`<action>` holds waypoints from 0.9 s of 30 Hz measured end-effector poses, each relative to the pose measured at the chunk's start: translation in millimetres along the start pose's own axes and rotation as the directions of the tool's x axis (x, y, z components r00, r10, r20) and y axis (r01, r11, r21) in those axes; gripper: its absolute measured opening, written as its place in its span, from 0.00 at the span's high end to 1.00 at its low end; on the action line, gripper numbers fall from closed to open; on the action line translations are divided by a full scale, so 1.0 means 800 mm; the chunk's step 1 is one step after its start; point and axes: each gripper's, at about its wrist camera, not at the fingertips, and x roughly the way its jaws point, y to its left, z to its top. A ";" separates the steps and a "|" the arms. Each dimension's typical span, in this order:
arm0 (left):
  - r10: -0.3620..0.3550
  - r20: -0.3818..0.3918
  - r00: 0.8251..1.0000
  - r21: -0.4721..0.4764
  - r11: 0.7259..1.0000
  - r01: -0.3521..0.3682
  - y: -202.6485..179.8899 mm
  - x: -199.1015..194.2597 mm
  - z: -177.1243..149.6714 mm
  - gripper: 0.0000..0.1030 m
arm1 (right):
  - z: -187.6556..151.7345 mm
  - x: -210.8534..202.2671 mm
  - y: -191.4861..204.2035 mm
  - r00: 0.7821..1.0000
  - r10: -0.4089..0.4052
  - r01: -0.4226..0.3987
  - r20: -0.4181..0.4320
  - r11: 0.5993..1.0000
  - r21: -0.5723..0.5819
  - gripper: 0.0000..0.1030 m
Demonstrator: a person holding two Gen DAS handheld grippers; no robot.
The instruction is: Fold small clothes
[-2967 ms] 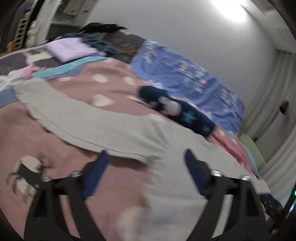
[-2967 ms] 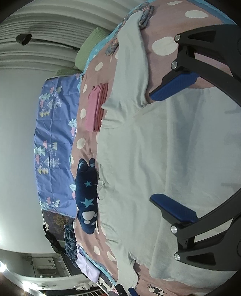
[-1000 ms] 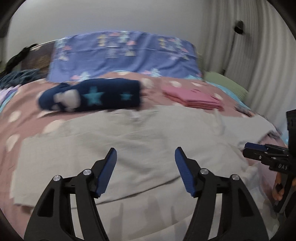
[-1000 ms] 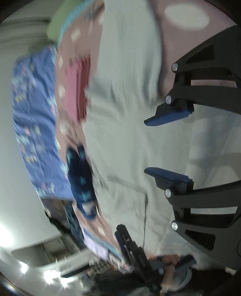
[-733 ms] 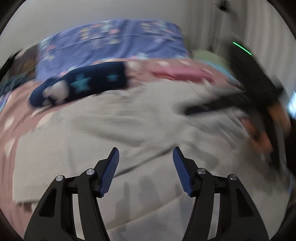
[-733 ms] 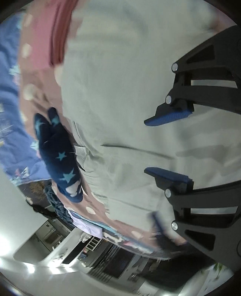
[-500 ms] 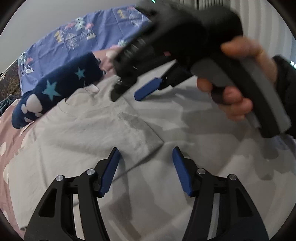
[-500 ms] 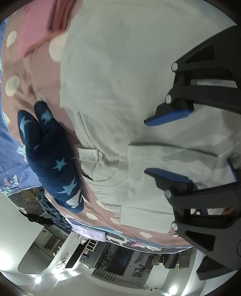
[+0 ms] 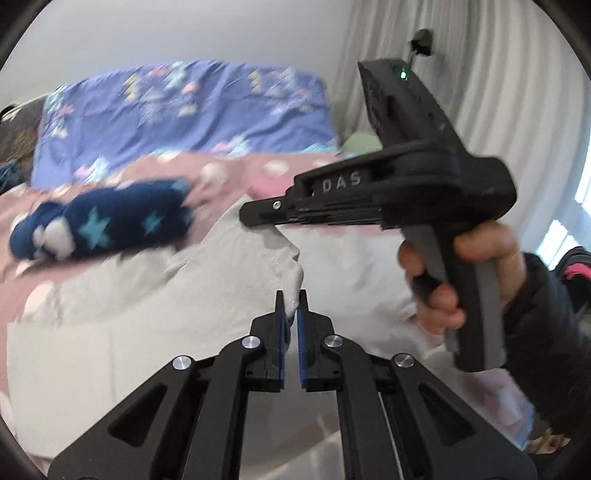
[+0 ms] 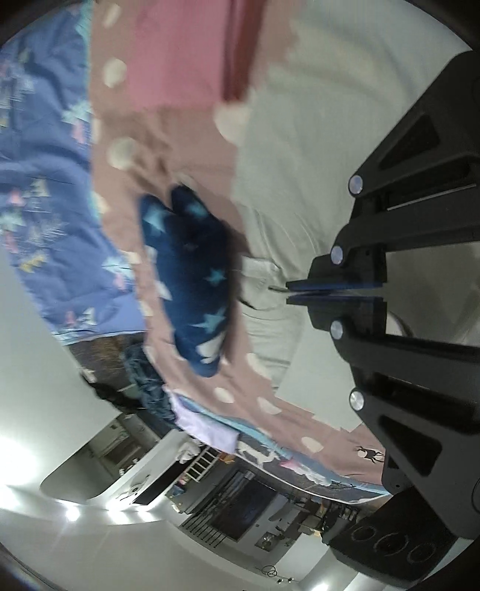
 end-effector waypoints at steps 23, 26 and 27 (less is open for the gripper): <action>0.313 -0.085 0.946 -0.047 0.947 -0.318 0.062 -0.018 -0.080 0.44 | -0.120 -0.036 -0.102 0.983 -0.148 0.152 -0.106 0.988 0.030 0.65; 0.439 -0.114 0.891 -0.129 0.883 -0.451 0.127 -0.057 -0.099 0.43 | -0.128 -0.035 -0.088 0.977 -0.192 0.191 -0.094 0.981 -0.014 0.69; 0.474 -0.122 0.872 -0.172 0.855 -0.489 0.147 -0.074 -0.107 0.43 | -0.129 -0.039 -0.086 0.979 -0.186 0.186 -0.083 0.982 -0.011 0.72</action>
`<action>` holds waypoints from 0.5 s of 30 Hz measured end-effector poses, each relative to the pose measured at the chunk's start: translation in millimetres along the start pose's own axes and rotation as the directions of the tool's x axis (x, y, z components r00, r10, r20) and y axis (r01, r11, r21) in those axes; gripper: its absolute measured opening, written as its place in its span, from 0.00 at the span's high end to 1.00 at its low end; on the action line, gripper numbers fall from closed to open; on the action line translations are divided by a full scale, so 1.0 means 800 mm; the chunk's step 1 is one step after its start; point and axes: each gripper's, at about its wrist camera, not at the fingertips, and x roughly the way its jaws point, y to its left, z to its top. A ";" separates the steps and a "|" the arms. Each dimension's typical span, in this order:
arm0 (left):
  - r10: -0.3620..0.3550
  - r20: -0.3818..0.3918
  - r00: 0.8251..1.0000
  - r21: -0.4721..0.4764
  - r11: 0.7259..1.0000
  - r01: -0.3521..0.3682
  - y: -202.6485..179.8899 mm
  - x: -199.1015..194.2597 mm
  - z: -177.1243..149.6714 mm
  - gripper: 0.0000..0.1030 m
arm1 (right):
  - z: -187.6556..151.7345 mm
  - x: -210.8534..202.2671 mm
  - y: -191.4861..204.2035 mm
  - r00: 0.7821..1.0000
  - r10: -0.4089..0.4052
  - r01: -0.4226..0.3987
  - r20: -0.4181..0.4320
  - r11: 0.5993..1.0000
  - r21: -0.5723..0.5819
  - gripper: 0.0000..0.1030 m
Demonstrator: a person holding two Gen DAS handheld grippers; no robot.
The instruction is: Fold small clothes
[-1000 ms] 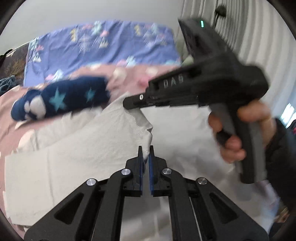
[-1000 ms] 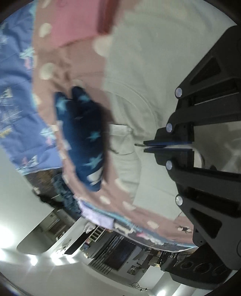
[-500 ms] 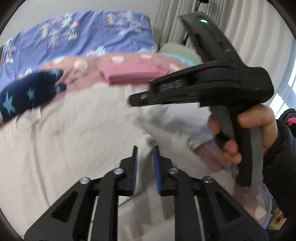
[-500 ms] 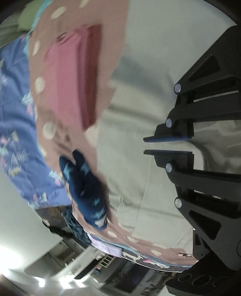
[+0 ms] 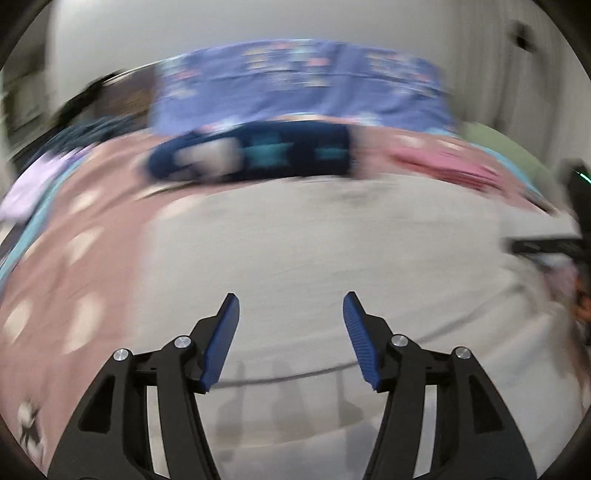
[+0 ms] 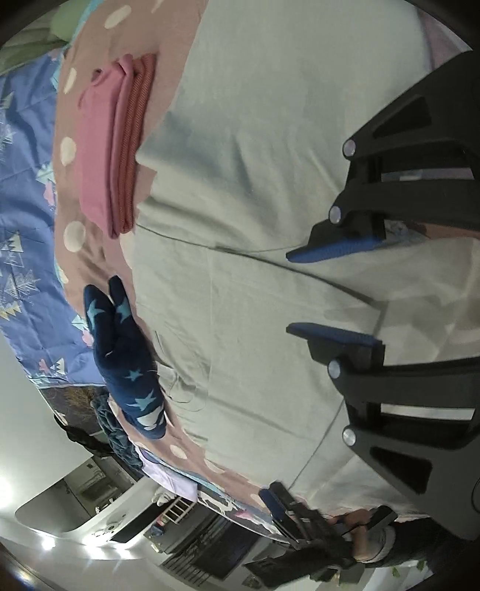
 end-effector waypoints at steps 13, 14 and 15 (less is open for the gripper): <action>0.049 -0.047 0.998 -0.175 0.983 -0.057 0.106 -0.008 -0.027 0.69 | -0.046 -0.018 0.019 1.000 0.015 -0.017 0.016 0.993 0.120 0.76; 0.020 -0.024 1.000 -0.179 0.984 -0.023 0.101 -0.016 -0.023 0.69 | -0.050 -0.033 0.014 0.999 0.000 -0.007 0.051 0.991 0.134 0.72; -0.010 -0.002 1.000 -0.180 0.984 0.009 0.091 -0.021 -0.019 0.69 | -0.052 -0.046 0.007 0.997 -0.017 0.006 0.075 0.990 0.144 0.72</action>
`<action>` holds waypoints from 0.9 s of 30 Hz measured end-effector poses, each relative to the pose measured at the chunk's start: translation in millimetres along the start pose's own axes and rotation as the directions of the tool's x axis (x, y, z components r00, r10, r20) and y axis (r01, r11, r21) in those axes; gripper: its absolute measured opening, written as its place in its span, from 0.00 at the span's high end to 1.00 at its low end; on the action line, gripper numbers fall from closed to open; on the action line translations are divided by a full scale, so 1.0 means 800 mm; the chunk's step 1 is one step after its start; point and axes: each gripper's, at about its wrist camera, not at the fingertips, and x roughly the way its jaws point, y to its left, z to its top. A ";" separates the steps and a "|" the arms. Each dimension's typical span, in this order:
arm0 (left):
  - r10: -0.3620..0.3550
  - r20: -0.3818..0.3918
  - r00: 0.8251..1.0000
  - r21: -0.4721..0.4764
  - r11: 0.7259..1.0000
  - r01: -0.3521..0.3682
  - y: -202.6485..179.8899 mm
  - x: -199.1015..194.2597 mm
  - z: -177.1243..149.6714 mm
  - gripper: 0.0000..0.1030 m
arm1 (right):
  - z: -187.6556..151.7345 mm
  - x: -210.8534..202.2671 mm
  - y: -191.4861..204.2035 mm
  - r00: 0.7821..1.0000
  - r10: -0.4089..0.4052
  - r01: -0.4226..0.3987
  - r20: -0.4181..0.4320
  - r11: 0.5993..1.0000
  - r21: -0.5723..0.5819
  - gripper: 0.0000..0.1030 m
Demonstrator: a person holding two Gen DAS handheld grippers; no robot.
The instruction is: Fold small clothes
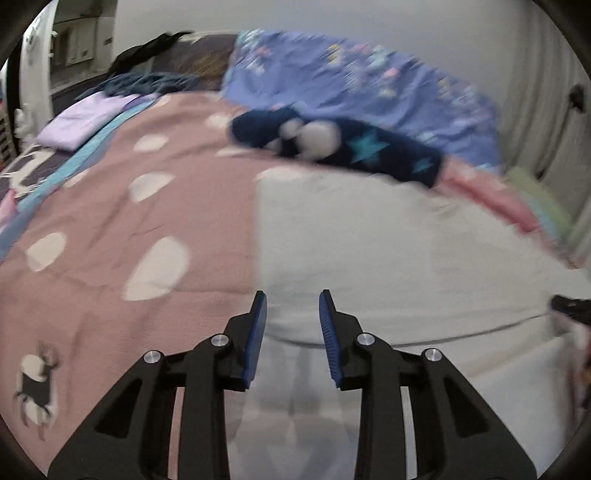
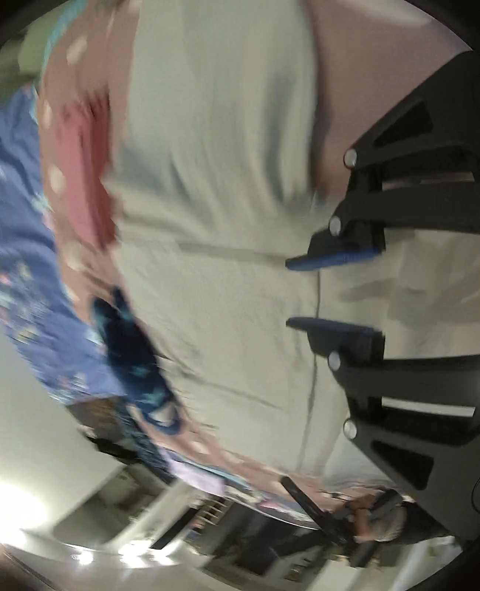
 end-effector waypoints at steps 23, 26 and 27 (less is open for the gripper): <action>-0.119 -0.174 0.977 0.272 0.948 0.164 -0.235 0.107 -0.028 0.56 | -0.063 -0.283 -0.394 0.820 -0.342 -0.089 0.460 0.717 0.691 0.63; -0.112 -0.178 0.978 0.279 0.947 0.159 -0.237 0.108 -0.028 0.54 | -0.060 -0.267 -0.411 0.833 -0.319 -0.109 0.453 0.707 0.699 0.62; -0.112 -0.179 0.977 0.280 0.947 0.160 -0.237 0.108 -0.028 0.54 | -0.062 -0.266 -0.419 0.834 -0.315 -0.116 0.454 0.703 0.702 0.62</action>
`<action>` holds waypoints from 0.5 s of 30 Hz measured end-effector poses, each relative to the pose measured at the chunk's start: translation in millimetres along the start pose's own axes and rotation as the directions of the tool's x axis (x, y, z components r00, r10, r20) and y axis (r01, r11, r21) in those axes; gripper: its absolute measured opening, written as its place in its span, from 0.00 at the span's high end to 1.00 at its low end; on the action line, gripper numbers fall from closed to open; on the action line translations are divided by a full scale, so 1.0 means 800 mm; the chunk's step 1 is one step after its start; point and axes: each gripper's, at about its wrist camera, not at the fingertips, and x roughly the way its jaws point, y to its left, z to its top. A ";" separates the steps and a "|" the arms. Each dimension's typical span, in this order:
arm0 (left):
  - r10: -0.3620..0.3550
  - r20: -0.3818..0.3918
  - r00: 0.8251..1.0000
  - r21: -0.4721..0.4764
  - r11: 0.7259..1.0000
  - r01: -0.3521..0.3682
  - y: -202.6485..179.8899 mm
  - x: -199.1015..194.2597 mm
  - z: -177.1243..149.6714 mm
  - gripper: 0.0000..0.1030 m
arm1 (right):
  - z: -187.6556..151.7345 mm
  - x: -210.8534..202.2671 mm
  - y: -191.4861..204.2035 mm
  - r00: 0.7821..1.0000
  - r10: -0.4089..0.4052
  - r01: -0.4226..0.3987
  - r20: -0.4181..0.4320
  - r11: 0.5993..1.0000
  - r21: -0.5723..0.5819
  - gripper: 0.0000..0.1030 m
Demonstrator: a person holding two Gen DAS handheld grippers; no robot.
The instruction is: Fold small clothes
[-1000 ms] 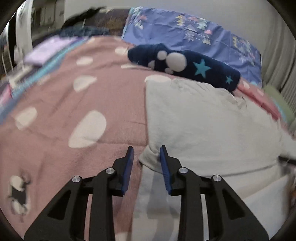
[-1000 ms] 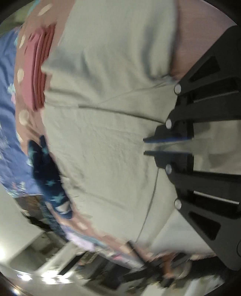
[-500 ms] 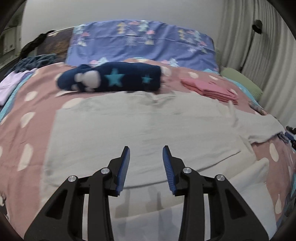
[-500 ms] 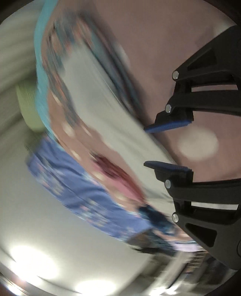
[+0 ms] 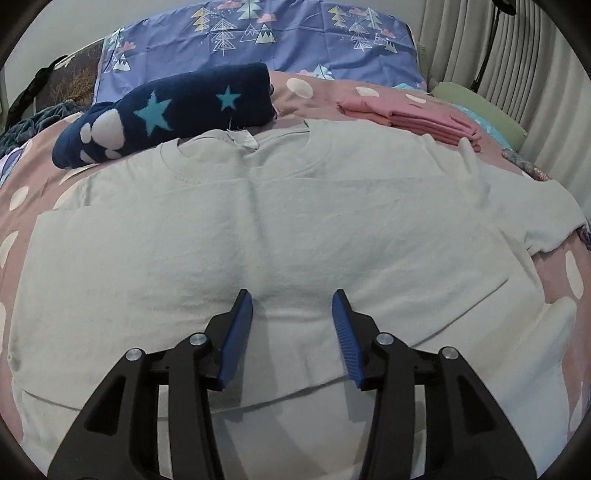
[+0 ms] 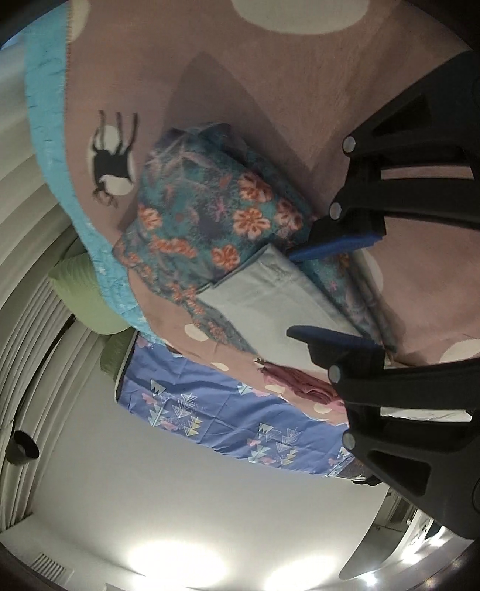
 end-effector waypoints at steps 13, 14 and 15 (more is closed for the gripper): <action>-0.038 0.014 0.999 -0.001 0.999 0.038 0.000 -0.001 -0.001 0.43 | -0.029 0.005 0.091 0.990 0.116 -0.106 0.075 0.986 -0.125 0.97; -0.044 0.014 0.999 -0.001 0.999 0.044 0.000 -0.001 -0.001 0.41 | -0.041 0.007 0.116 0.986 0.154 -0.144 0.055 0.977 -0.156 0.97; -0.048 0.014 0.999 0.001 0.999 0.048 -0.001 -0.001 0.000 0.40 | -0.055 0.011 0.144 0.980 0.197 -0.188 0.028 0.964 -0.189 0.97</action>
